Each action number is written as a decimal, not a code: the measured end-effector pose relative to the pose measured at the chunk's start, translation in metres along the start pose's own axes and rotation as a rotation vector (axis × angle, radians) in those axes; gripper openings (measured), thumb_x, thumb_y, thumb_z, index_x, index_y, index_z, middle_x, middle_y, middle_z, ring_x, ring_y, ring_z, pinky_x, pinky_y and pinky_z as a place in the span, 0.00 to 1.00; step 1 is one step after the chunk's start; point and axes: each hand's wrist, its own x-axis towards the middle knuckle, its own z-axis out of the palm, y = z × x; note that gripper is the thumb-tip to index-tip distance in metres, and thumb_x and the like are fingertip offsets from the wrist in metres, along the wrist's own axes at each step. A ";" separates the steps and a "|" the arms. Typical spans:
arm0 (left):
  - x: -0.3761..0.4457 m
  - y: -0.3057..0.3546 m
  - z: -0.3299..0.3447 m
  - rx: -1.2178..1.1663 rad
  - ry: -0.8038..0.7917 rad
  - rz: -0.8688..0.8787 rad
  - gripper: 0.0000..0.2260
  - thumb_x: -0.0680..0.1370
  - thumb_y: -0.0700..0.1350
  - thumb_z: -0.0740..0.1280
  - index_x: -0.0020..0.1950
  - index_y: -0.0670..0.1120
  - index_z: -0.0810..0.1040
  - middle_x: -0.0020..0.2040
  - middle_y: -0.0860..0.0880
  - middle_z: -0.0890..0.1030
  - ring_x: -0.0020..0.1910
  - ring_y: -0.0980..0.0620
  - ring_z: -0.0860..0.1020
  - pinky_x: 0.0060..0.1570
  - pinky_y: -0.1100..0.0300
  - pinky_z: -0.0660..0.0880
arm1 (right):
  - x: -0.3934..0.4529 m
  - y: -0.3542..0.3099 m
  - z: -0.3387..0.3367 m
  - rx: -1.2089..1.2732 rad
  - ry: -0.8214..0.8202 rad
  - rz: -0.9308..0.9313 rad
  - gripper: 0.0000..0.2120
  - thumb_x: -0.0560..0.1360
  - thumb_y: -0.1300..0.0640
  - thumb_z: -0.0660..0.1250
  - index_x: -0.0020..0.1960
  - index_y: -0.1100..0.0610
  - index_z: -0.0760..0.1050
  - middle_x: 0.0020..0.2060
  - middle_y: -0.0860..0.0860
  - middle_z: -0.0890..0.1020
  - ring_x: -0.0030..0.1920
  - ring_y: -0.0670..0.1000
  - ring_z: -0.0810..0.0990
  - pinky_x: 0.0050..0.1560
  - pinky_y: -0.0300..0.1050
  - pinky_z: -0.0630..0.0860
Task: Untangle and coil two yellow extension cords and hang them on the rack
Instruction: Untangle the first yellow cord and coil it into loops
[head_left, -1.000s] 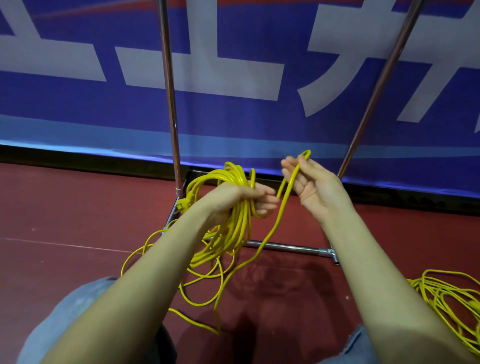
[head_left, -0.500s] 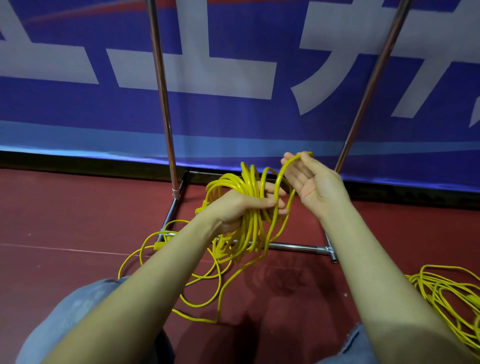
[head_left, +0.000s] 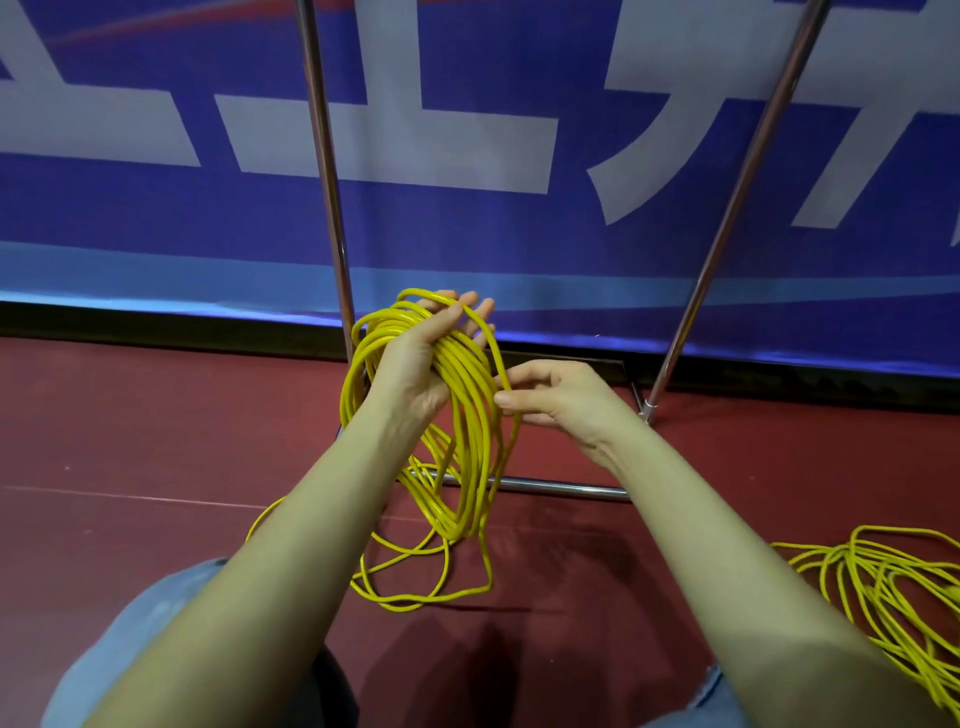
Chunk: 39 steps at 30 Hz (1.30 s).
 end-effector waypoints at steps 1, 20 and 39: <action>0.000 0.001 0.000 0.008 -0.003 -0.008 0.07 0.80 0.33 0.58 0.48 0.42 0.74 0.43 0.45 0.84 0.44 0.48 0.84 0.48 0.54 0.79 | 0.000 0.000 0.001 -0.009 0.029 -0.032 0.07 0.71 0.67 0.69 0.42 0.56 0.79 0.34 0.48 0.82 0.33 0.42 0.80 0.42 0.36 0.76; -0.034 -0.018 0.000 0.652 -0.428 -0.521 0.09 0.79 0.31 0.57 0.52 0.37 0.76 0.42 0.43 0.84 0.41 0.48 0.84 0.39 0.60 0.80 | -0.014 -0.035 -0.038 0.822 0.220 -0.187 0.05 0.79 0.66 0.59 0.45 0.60 0.70 0.31 0.52 0.82 0.37 0.51 0.85 0.36 0.44 0.81; -0.015 -0.011 0.009 0.025 -0.098 -0.088 0.08 0.80 0.32 0.56 0.48 0.42 0.70 0.43 0.43 0.85 0.42 0.48 0.84 0.46 0.56 0.80 | -0.012 0.000 -0.010 0.122 -0.007 -0.015 0.07 0.76 0.57 0.65 0.40 0.57 0.77 0.32 0.49 0.80 0.32 0.44 0.77 0.36 0.35 0.74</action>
